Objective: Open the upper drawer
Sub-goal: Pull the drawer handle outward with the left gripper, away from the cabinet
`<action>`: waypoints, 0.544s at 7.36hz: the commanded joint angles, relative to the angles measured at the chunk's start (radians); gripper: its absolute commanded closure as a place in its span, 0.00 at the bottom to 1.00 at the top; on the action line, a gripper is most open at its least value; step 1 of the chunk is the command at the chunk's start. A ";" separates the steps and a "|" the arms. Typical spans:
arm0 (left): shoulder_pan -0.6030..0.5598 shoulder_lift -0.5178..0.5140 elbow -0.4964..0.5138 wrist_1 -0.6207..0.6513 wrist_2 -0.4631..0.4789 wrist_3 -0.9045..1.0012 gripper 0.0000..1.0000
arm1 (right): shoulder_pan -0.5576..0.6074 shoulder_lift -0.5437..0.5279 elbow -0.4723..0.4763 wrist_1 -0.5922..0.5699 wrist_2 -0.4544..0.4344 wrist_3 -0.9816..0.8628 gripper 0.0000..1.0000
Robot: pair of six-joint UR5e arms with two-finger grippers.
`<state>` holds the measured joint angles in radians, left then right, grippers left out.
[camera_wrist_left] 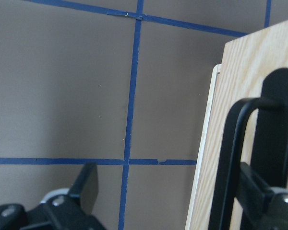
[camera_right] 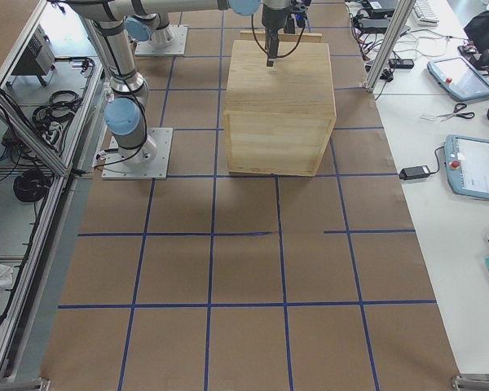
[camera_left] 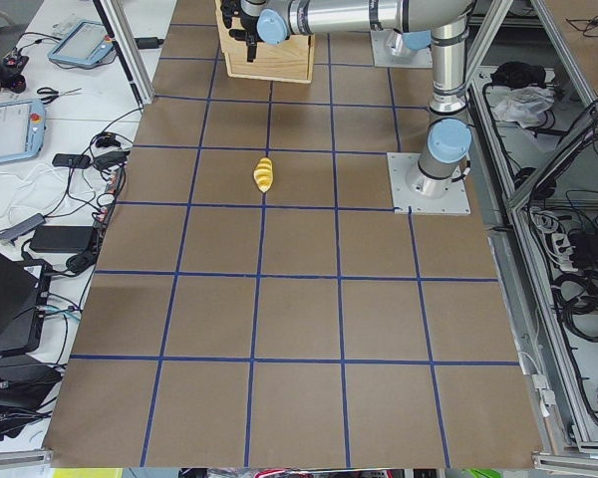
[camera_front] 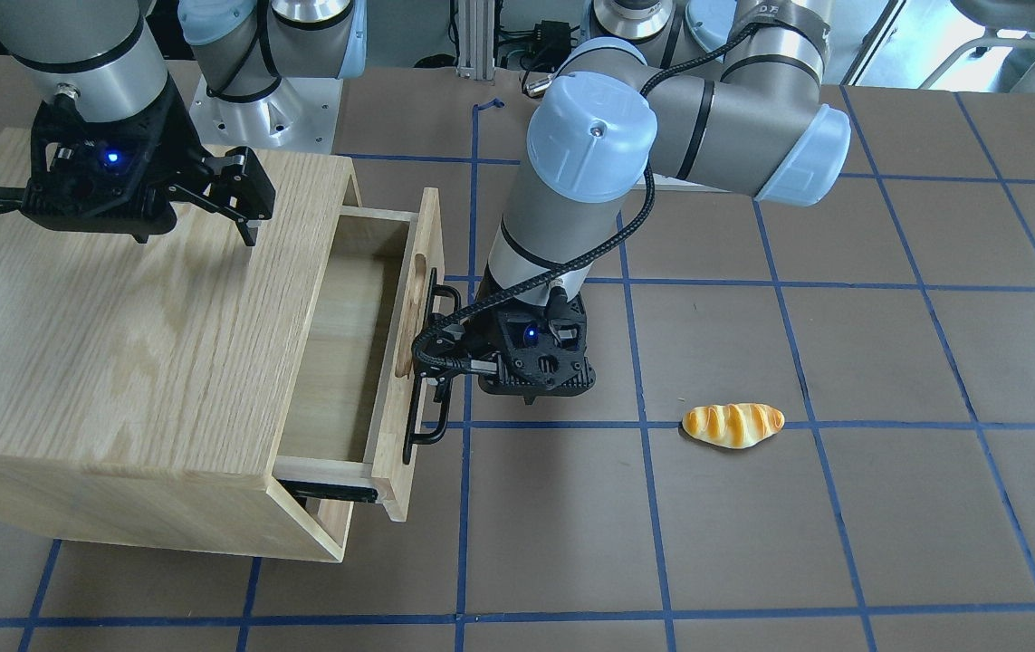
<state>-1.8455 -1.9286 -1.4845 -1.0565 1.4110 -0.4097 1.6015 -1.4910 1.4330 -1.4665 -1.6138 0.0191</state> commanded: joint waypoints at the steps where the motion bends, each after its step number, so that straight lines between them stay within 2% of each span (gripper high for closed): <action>1: 0.022 0.009 0.001 -0.037 0.000 0.049 0.00 | -0.001 0.000 0.000 0.000 0.000 0.001 0.00; 4: 0.042 0.023 0.001 -0.060 0.000 0.067 0.00 | 0.000 0.000 0.000 0.000 0.000 0.001 0.00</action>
<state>-1.8113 -1.9080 -1.4834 -1.1049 1.4112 -0.3561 1.6012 -1.4910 1.4333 -1.4665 -1.6137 0.0195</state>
